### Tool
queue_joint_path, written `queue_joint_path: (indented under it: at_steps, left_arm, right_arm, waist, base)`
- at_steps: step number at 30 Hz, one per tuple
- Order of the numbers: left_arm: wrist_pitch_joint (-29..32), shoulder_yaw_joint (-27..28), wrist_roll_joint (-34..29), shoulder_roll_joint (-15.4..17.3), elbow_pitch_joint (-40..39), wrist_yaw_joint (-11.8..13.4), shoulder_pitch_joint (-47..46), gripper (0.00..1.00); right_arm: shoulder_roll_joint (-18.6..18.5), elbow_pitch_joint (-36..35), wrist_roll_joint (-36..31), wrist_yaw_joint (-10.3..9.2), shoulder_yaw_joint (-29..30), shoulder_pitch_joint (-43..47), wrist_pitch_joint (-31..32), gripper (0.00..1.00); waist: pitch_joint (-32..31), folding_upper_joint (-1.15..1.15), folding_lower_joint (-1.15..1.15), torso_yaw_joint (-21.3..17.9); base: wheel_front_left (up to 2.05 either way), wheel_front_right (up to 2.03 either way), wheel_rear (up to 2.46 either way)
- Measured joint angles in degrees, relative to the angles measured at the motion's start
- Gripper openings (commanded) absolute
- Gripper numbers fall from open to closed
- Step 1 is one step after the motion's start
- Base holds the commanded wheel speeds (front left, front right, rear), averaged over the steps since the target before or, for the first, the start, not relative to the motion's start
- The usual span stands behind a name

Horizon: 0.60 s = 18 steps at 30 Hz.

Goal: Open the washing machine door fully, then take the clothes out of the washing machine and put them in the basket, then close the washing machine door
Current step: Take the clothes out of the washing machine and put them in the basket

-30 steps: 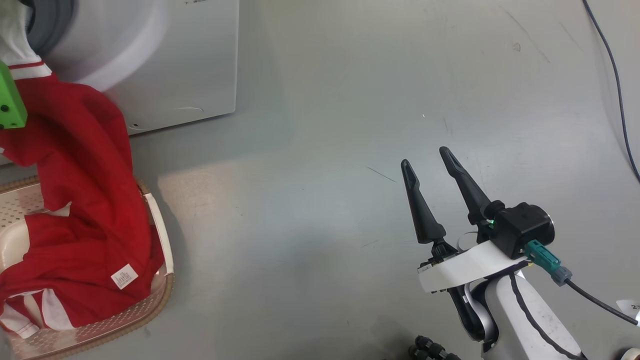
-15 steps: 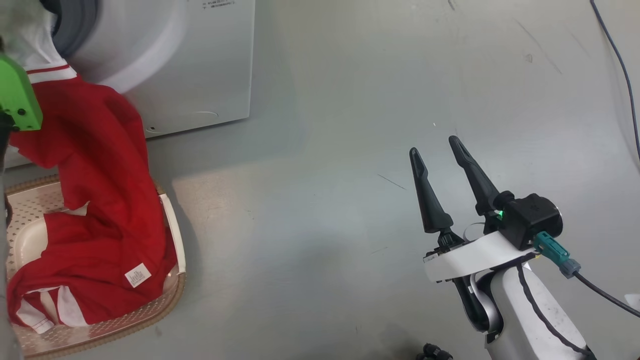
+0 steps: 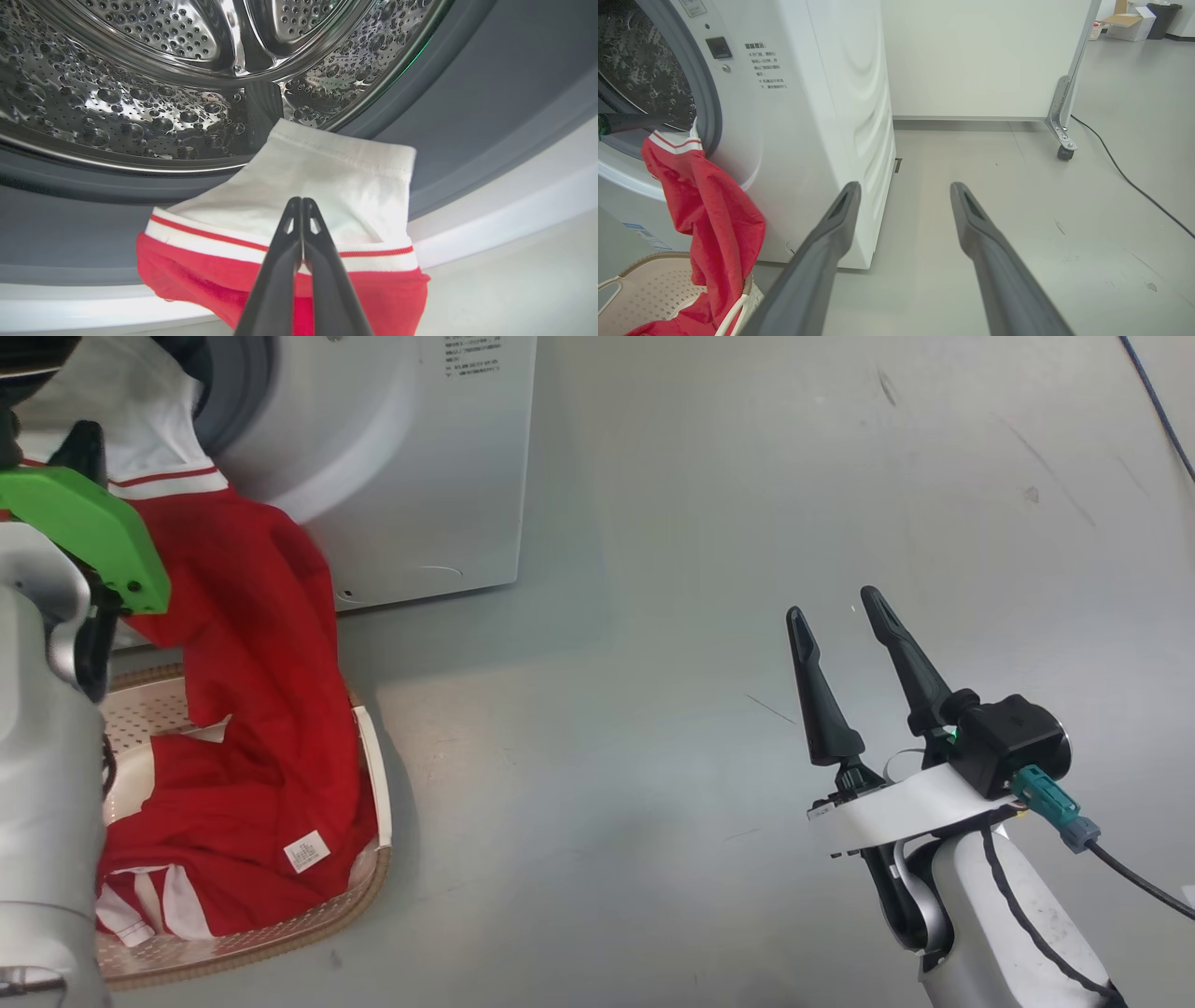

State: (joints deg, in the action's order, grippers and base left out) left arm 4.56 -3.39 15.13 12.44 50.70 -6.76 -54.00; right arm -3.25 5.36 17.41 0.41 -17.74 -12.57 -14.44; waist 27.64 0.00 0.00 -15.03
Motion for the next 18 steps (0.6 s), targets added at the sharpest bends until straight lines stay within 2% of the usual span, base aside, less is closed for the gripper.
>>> queue_joint_path:
  at_steps: [6, 18]
  left_arm:
    - [-5.60, -0.76, 1.40, -2.74, -1.32, -0.18, 4.05, 0.00]
    - [-14.72, -2.69, 2.96, -5.09, -4.52, -0.36, 12.60, 0.00]
  right_arm:
    - [-0.78, 0.14, -0.25, -0.07, 1.07, 0.37, 0.00, 1.00]
    - [-2.08, 0.22, -0.36, -0.14, 2.31, 2.73, 0.00, 1.00]
  waist:
    - [-2.23, 0.00, 0.00, 2.34]
    - [-5.85, 0.00, 0.00, 7.23]
  base:
    - [0.00, 0.00, 0.00]
    - [0.00, 0.00, 0.00]
